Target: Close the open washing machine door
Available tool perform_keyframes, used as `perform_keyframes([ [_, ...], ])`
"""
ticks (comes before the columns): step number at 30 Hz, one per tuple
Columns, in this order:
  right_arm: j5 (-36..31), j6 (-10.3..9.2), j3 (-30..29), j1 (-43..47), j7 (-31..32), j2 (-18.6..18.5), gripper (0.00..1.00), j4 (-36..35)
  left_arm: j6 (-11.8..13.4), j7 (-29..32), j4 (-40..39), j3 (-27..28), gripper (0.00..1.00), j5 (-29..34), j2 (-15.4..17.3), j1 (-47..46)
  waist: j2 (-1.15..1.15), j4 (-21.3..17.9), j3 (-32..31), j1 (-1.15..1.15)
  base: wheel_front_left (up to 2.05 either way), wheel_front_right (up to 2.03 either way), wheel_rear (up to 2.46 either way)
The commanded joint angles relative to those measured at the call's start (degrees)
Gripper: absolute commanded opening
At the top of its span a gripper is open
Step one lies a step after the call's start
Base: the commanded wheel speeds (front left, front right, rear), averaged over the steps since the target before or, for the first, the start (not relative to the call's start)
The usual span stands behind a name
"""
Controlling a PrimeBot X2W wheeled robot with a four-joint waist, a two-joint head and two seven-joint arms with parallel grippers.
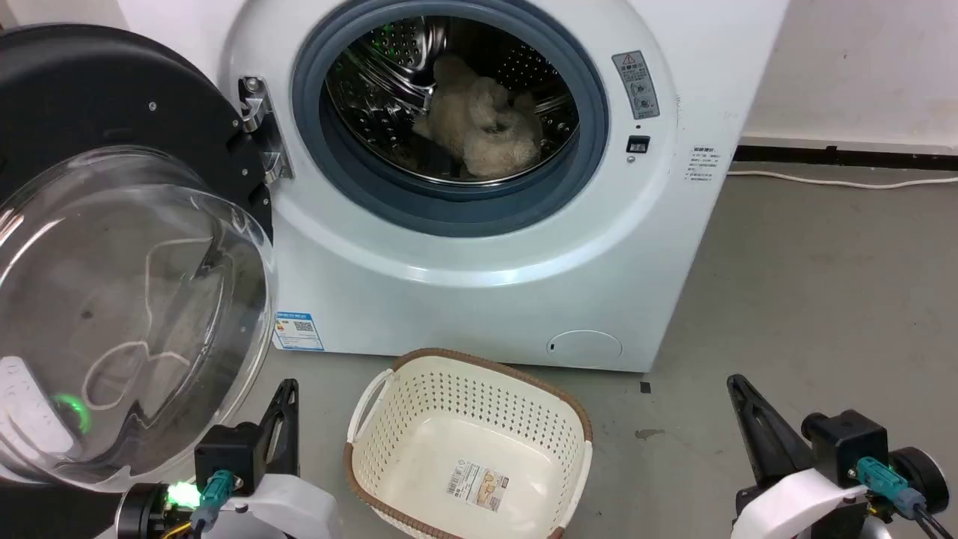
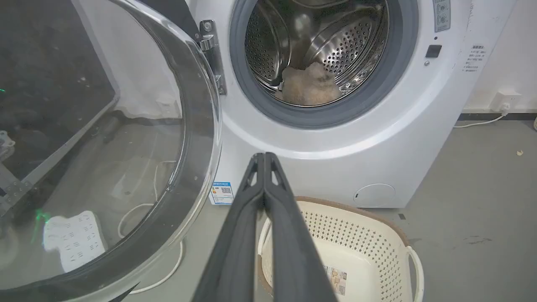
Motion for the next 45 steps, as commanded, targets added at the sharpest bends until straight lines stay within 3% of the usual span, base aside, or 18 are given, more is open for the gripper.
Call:
perform_keyframes([
  [1, -0.4, 0.05, 0.0, -0.7, 0.0, 0.2, 0.00, -0.3, 0.2, 0.0, -0.3, 0.1, 0.00, 0.1, 0.0, -0.9, 0.00, 0.0, 0.0, 0.00, 0.00, 0.00, 0.00],
  [28, -0.4, 0.05, 0.0, -0.7, 0.0, 0.2, 0.00, -0.3, 0.2, 0.0, -0.3, 0.1, 0.00, 0.1, 0.0, -0.9, 0.00, 0.0, 0.0, 0.00, 0.00, 0.00, 0.00],
  [29, 0.0, 0.00, 0.0, 0.0, 0.0, 0.0, 1.00, 0.0, 0.0, 0.0, 0.0, 0.0, 1.00, 0.0, 0.0, 0.0, 0.00, 0.0, 0.0, 0.00, 0.00, 0.00, 0.00],
  [45, 1.6, 0.01, -1.0, 0.9, -1.8, -0.2, 1.00, -0.1, 0.6, -1.8, 0.8, -2.2, 1.00, -0.1, 0.1, -0.5, 0.00, 0.7, -0.1, 0.00, 0.00, 0.00, 0.00],
])
